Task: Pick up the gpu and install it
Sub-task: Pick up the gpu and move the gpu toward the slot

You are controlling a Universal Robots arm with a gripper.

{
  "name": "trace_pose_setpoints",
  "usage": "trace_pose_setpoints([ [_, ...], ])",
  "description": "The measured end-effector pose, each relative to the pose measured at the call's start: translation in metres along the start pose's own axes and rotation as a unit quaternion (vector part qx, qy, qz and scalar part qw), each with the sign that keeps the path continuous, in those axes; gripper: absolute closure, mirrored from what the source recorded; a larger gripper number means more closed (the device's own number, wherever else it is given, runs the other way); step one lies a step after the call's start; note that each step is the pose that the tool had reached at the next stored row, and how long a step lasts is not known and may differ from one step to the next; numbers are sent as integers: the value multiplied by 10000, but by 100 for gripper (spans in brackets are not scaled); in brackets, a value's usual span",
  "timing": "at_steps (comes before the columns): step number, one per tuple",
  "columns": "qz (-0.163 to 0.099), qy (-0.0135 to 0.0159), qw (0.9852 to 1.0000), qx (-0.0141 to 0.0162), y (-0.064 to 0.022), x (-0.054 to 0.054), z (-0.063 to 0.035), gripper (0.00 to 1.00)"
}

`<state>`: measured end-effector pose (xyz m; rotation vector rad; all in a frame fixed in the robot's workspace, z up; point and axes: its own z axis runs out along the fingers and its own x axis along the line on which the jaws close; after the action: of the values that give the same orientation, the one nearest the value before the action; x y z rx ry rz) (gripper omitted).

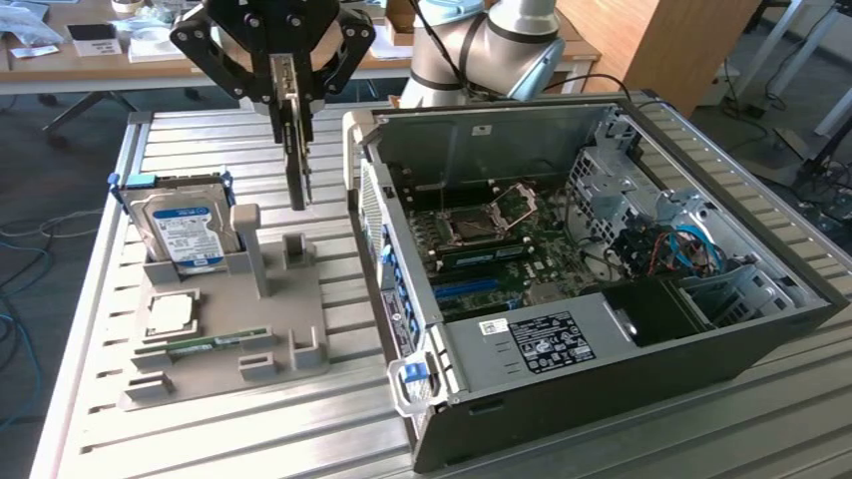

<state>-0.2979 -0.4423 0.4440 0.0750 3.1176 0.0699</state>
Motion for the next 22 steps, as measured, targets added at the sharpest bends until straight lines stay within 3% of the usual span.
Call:
trace_pose_setpoints([
  [11, -1, 1, 10000, 0, 4, -97, 2, 73],
  [22, 0, 0, 10000, -2, 17, -360, 8, 73],
])
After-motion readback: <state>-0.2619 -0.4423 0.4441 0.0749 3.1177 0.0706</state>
